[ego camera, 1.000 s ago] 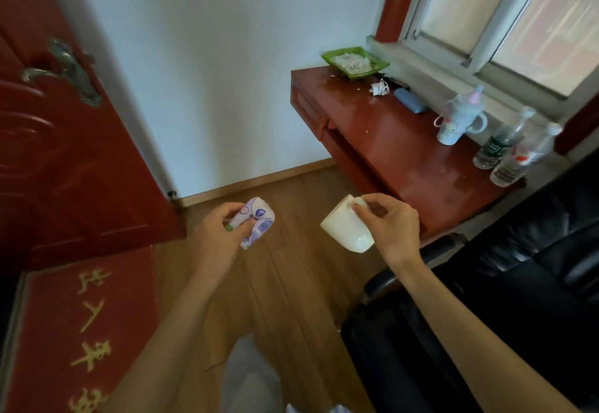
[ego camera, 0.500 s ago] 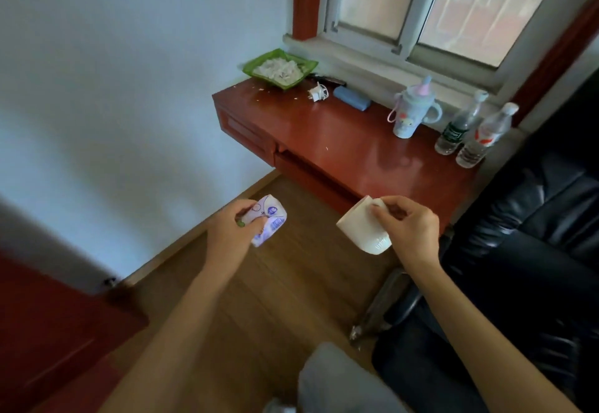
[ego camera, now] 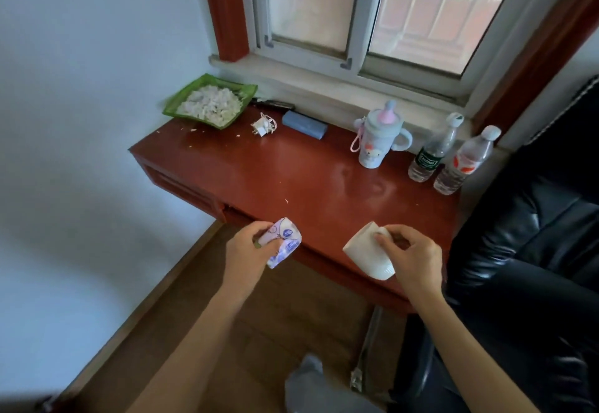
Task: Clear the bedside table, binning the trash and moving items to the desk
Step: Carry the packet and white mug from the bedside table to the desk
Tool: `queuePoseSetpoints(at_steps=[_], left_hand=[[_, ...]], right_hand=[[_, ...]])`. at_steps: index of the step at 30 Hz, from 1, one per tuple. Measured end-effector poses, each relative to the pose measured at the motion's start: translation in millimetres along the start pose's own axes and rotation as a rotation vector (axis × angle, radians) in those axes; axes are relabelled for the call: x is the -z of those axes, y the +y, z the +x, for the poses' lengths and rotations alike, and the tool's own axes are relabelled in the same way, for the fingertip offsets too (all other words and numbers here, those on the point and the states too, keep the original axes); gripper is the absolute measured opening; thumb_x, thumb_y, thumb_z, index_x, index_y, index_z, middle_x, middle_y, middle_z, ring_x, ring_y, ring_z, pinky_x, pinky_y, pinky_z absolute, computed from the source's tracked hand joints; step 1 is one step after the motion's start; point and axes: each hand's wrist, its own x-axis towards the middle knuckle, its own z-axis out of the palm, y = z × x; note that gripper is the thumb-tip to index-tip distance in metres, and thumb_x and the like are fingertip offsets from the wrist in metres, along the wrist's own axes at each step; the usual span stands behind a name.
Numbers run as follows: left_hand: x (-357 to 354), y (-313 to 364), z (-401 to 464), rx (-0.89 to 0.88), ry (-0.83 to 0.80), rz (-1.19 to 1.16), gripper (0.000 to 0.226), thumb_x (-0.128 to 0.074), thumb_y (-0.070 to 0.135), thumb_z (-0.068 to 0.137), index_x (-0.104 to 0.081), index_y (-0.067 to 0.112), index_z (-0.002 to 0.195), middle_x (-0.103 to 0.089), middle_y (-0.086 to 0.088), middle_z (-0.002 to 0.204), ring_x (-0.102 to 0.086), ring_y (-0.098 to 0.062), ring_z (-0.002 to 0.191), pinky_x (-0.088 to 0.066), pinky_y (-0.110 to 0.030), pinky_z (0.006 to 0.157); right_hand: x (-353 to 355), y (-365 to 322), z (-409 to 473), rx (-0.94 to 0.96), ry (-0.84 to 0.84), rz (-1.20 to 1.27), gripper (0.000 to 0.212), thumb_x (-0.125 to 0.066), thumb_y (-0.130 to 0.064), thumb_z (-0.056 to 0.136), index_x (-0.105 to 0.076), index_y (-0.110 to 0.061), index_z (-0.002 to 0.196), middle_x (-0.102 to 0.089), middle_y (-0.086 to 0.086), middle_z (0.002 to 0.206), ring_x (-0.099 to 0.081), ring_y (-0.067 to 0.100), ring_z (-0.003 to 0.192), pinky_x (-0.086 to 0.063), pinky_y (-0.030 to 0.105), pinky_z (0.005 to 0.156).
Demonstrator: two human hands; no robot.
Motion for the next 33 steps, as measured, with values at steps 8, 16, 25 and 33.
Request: queuePoseSetpoints(at_steps=[8,16,25,33], left_hand=[[-40,2,94,0.042,-0.121,-0.020,0.020,-0.071,0.015,0.080,-0.067,0.018,0.100,-0.070,0.006,0.092,-0.066,-0.007,0.083,-0.049,-0.014,0.060],[-80,5,214,-0.003,-0.294,0.033,0.018,-0.070,0.009,0.078,-0.068,0.016,0.095,-0.069,0.004,0.087,-0.063,-0.007,0.076,-0.046,-0.011,0.058],[-115,6,342,-0.023,-0.474,0.057,0.017,-0.071,0.011,0.077,-0.069,0.020,0.091,-0.068,0.009,0.081,-0.062,-0.005,0.074,-0.044,-0.011,0.060],[-168,8,406,0.017,-0.553,0.092,0.021,-0.071,0.013,0.072,-0.070,0.017,0.092,-0.068,0.003,0.081,-0.062,-0.016,0.077,-0.045,-0.020,0.064]], right_hand=[[-21,3,78,-0.080,0.054,-0.035,0.013,-0.072,-0.024,0.080,-0.073,-0.021,0.093,-0.069,-0.012,0.081,-0.062,0.005,0.078,-0.052,0.030,0.068],[-50,8,139,-0.241,0.151,-0.056,0.014,-0.072,-0.022,0.078,-0.073,-0.023,0.092,-0.070,-0.011,0.085,-0.063,0.007,0.080,-0.053,0.035,0.071],[-88,-6,183,-0.443,0.343,-0.019,0.012,-0.073,-0.020,0.078,-0.072,-0.028,0.086,-0.069,-0.012,0.080,-0.063,0.007,0.078,-0.052,0.036,0.071],[-105,-5,193,-0.546,0.430,-0.047,0.011,-0.073,-0.019,0.078,-0.072,-0.026,0.087,-0.068,-0.017,0.080,-0.063,0.003,0.077,-0.053,0.033,0.071]])
